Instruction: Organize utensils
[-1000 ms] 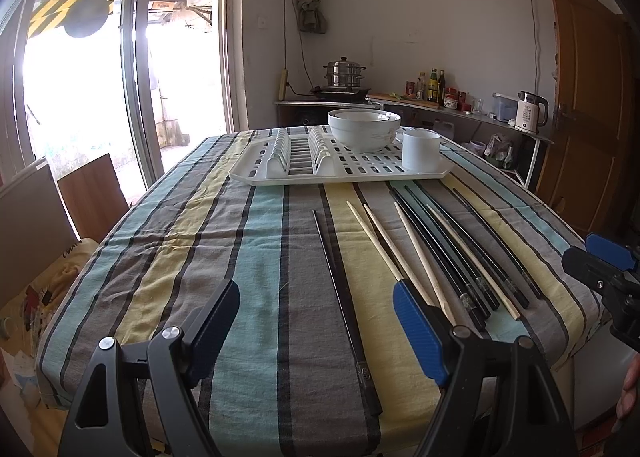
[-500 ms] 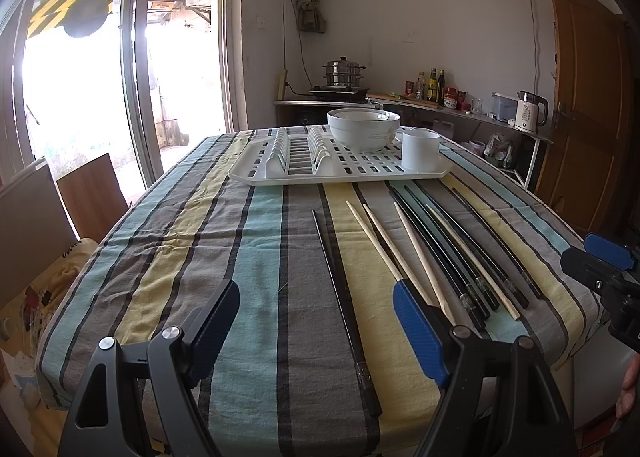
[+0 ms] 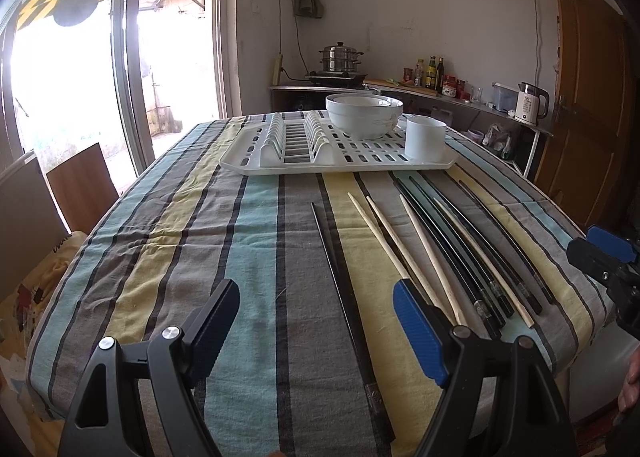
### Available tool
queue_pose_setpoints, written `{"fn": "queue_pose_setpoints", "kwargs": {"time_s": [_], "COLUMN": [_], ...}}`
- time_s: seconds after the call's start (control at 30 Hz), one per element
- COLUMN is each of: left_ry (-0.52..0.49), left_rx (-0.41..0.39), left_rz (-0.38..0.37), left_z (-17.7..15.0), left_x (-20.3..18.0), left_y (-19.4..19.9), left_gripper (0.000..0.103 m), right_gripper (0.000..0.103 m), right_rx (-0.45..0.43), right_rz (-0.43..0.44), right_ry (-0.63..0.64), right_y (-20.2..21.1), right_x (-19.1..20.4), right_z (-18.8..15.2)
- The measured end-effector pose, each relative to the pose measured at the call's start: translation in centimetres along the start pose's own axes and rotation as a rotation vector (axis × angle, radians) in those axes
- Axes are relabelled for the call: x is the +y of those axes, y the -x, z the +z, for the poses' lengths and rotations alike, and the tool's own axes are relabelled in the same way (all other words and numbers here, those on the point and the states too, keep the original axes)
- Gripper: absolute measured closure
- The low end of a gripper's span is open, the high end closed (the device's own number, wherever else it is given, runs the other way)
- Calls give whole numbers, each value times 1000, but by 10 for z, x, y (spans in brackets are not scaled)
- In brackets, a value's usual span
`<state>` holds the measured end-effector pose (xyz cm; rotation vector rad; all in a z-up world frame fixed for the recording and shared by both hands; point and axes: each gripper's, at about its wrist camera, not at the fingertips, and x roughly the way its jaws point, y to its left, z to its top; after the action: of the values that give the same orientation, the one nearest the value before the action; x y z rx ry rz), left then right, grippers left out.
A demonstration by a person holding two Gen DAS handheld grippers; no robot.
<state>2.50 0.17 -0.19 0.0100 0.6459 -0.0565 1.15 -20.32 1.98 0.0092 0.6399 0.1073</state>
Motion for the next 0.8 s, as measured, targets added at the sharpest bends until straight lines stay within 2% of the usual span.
{"fn": "queue_pose_setpoints", "kwargs": {"time_s": [0.2, 0.3, 0.4, 0.57, 0.63, 0.8], "left_ry": [29, 35, 45, 45, 46, 50], "left_rx": [70, 113, 156, 198, 213, 256], "left_rz": [-12, 5, -19, -30, -35, -57], "left_z": [16, 22, 29, 42, 47, 55], "left_x": [12, 16, 21, 22, 21, 18], "left_y": [-32, -51, -70, -94, -103, -123], "left_gripper": [24, 35, 35, 37, 41, 47], "right_gripper": [40, 40, 41, 56, 67, 77], "right_rx": [37, 65, 89, 146, 183, 274], "right_rz": [23, 32, 40, 53, 58, 72], "right_ry": [11, 18, 26, 36, 42, 51], "right_y": [-26, -43, -57, -87, -102, -141], "right_x": [-4, -6, -7, -11, -13, -19], "right_z": [13, 20, 25, 39, 45, 55]}}
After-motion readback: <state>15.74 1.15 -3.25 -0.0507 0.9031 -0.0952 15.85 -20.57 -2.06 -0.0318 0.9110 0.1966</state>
